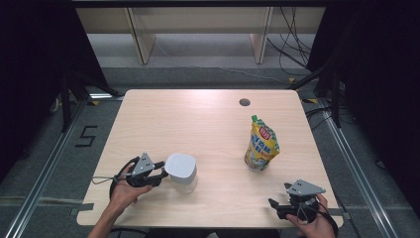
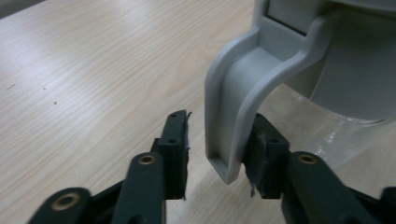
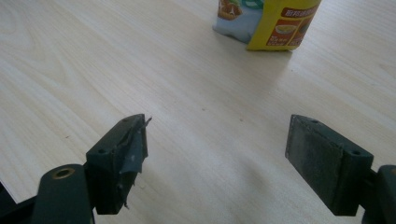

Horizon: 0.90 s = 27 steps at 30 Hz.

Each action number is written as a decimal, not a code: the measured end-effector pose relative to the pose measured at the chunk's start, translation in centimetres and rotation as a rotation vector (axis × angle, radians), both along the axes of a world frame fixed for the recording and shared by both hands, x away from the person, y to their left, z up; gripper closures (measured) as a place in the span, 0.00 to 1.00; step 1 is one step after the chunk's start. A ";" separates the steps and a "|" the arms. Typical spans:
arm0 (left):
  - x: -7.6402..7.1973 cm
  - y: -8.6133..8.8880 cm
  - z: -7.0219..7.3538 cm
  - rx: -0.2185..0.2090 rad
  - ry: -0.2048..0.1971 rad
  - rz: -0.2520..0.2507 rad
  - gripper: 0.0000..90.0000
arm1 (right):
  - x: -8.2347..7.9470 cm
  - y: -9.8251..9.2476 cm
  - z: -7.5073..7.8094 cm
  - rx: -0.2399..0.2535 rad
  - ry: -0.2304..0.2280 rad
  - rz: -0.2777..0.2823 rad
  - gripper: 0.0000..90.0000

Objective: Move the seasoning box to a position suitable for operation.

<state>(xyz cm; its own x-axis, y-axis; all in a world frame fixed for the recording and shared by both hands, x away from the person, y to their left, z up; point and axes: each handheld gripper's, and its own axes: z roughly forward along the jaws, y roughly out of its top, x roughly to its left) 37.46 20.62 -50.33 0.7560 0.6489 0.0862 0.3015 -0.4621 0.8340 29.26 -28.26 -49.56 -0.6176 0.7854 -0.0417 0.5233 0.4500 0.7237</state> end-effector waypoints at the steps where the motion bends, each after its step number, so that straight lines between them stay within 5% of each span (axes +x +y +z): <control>1: -0.3 -0.2 0.1 -0.024 -0.003 -0.017 0.76 | 0.0 0.1 0.0 -0.004 -0.008 0.000 0.24; 5: -0.6 -0.3 0.4 0.007 -0.003 -0.026 0.76 | 0.2 0.0 0.0 -0.013 -0.012 0.022 0.24; 7: -0.9 -0.3 0.3 -0.022 0.016 -0.028 0.78 | 0.1 -0.1 0.0 -0.014 -0.010 0.023 0.24; 10: -1.7 -0.4 0.3 -0.010 0.009 -0.055 0.77 | 0.0 0.0 0.0 -0.007 0.001 0.018 0.24; 11: -2.3 -0.5 0.3 -0.038 0.036 -0.075 0.77 | 0.1 0.0 0.0 -0.013 -0.009 0.022 0.24; 18: -2.8 -1.5 0.5 -0.028 0.033 -0.116 0.77 | 0.1 0.1 0.0 -0.020 -0.004 0.033 0.24; 20: -2.9 -1.6 0.4 -0.041 0.046 -0.084 0.77 | 0.1 0.1 -0.1 -0.027 -0.015 0.031 0.24; 27: -3.3 -1.9 0.5 -0.044 0.060 -0.100 0.76 | 0.2 0.2 -0.1 -0.021 -0.009 0.039 0.24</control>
